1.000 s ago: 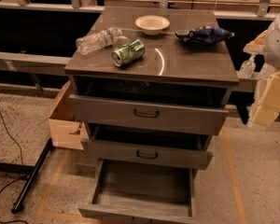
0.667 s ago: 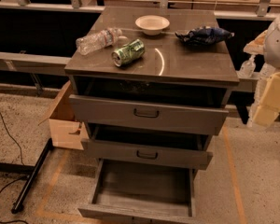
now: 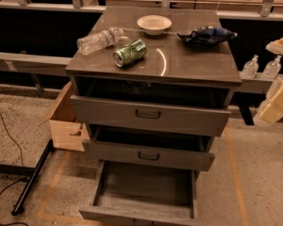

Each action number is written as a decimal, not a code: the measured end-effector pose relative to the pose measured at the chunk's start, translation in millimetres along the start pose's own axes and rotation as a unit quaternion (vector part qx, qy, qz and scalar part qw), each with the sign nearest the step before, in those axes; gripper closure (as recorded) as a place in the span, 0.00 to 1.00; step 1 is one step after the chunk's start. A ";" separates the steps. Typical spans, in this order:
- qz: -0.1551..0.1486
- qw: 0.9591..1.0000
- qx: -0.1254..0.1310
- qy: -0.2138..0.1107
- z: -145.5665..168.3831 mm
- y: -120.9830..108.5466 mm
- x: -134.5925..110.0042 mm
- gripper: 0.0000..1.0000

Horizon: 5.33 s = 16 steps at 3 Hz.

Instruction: Place blue chip bag into bottom drawer

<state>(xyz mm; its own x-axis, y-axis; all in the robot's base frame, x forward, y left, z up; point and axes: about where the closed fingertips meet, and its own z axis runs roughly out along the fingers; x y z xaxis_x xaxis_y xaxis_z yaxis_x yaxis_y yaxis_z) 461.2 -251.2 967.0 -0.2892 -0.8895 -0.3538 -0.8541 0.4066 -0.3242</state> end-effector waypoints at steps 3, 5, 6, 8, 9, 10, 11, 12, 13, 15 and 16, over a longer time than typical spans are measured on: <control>0.094 0.951 0.232 -0.179 16.9 -176.7 47.0 0.00; 0.122 0.935 0.274 -0.192 32.1 -203.9 46.1 0.00; 0.152 0.915 0.315 -0.203 55.6 -248.4 44.2 0.00; 0.169 0.901 0.341 -0.208 113.4 -322.4 29.0 0.00; 0.168 0.905 0.330 -0.209 144.6 -336.1 18.0 0.00; 0.165 0.910 0.315 -0.212 172.9 -341.7 2.4 0.00; 0.161 0.912 0.307 -0.218 194.7 -348.2 -12.0 0.00; 0.159 0.913 0.306 -0.216 211.1 -357.1 -21.4 0.19; 0.158 0.914 0.304 -0.218 219.8 -362.1 -27.4 0.43; 0.162 0.916 0.293 -0.220 216.5 -356.1 -21.2 0.88; 0.164 0.915 0.296 -0.221 186.2 -344.2 -9.7 1.00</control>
Offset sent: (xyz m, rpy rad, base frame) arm 0.1724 -0.1540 0.0749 0.2575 -0.8578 -0.2754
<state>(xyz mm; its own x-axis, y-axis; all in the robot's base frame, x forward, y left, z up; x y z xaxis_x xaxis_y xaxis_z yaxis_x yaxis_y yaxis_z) 838.5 -343.7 918.6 -0.1728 -0.5813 -0.7951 -0.3308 0.7946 -0.5091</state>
